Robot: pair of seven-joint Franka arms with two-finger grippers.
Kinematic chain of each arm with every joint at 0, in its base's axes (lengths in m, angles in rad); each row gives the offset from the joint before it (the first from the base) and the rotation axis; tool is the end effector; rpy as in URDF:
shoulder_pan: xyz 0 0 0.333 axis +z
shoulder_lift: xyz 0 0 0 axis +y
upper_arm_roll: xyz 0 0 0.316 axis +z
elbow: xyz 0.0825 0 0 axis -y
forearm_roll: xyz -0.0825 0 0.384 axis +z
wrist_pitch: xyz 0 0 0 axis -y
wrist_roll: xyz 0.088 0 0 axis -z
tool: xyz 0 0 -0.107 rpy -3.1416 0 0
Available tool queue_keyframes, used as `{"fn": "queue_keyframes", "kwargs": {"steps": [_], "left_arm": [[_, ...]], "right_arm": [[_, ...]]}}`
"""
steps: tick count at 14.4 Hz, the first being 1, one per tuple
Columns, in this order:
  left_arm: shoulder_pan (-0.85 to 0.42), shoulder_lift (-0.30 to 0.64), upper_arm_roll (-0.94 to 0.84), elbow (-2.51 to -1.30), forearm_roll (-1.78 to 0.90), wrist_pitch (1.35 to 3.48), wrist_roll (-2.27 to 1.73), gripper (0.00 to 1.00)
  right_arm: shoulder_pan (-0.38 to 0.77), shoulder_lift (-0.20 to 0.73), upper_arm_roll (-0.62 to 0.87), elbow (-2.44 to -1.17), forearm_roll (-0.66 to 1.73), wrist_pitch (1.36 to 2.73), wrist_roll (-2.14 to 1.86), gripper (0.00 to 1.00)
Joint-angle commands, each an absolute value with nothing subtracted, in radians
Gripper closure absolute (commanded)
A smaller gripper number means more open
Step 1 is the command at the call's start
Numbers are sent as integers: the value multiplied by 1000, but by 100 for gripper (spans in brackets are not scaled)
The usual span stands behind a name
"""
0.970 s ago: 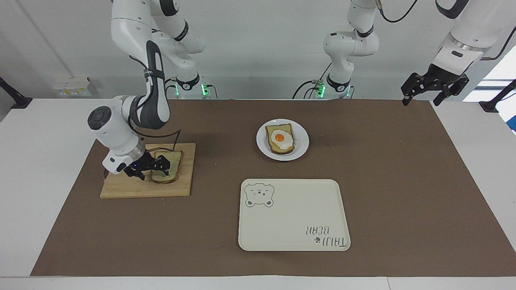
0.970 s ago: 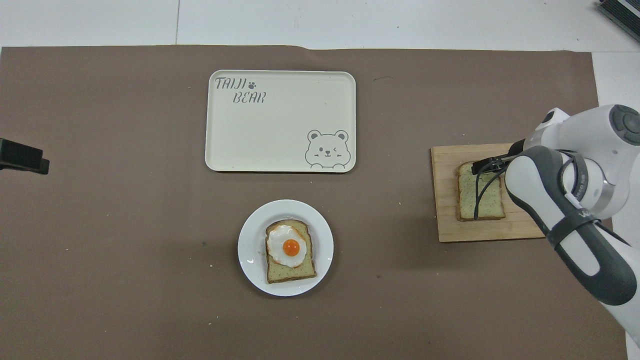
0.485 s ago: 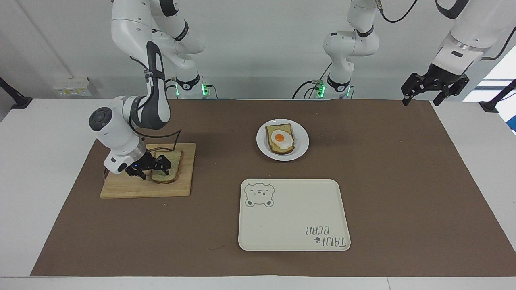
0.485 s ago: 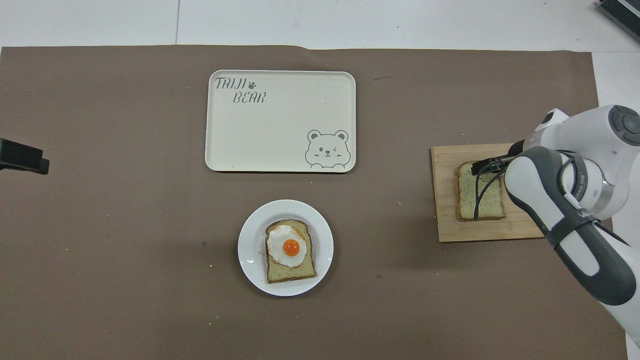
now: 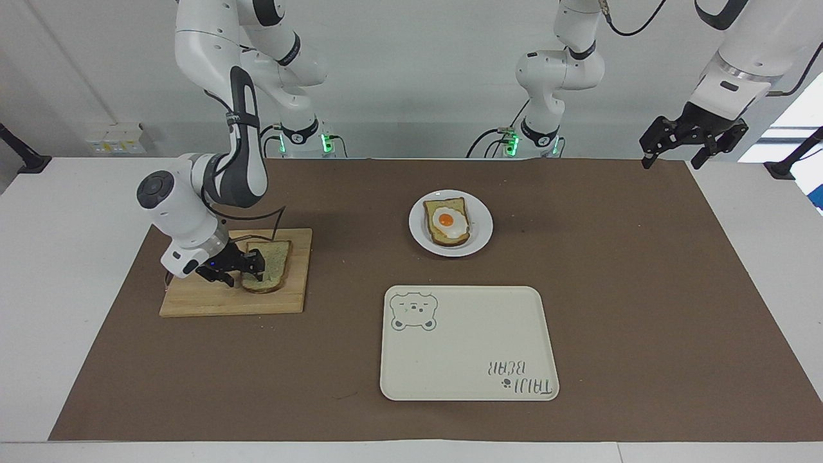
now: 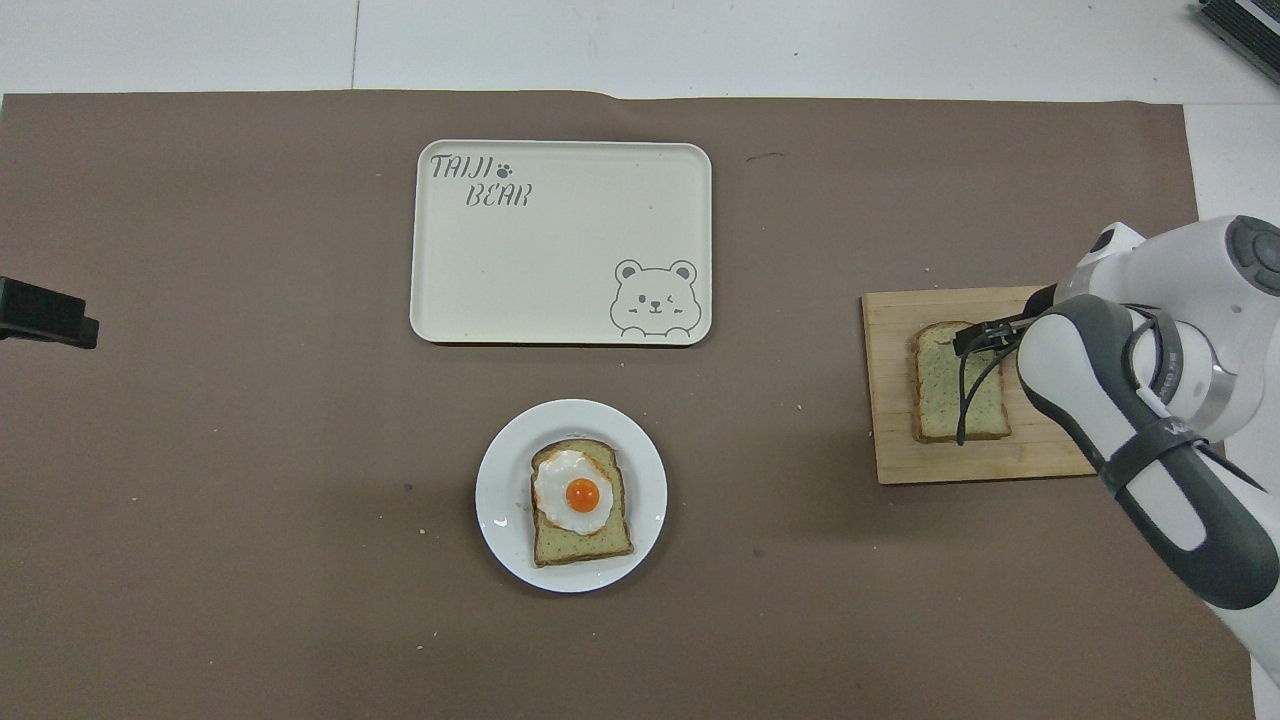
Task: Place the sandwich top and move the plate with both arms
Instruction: 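Close the right gripper on the bread slice's edge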
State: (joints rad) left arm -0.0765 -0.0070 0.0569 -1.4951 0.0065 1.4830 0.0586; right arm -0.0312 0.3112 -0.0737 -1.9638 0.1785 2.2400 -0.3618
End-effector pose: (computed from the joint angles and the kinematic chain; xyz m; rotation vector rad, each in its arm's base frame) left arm 0.5435 -0.0098 0.6561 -3.1332 0.1217 0.0082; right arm 0.6033 -0.0566 0.3135 -3.0135 -0.2216 0.0082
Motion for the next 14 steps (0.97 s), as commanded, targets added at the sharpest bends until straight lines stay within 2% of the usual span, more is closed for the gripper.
{"fn": "queue_keyframes", "kwargs": {"steps": [1, 2, 3, 6, 7, 14], "left_arm": [[-78, -14, 63, -1496, -6, 1470, 51, 0], [-78, -14, 63, -1496, -6, 1470, 51, 0], [-78, -14, 63, -1496, -6, 1470, 51, 0], [-78, -14, 61, -1494, -6, 1470, 51, 0], [-78, -14, 61, -1496, -6, 1470, 51, 0], [-78, -14, 63, -1496, -6, 1470, 51, 0]], "right_arm": [[-46, 302, -63, -1982, 213, 2258, -400, 30], [-46, 302, -63, -1985, 213, 2258, -400, 30], [-46, 301, -63, -1986, 213, 2258, -400, 35], [-44, 301, -63, -1987, 215, 2258, -391, 81], [-44, 301, -63, -1987, 225, 2258, -371, 100], [-31, 302, -64, -1985, 232, 2261, -321, 100]]}}
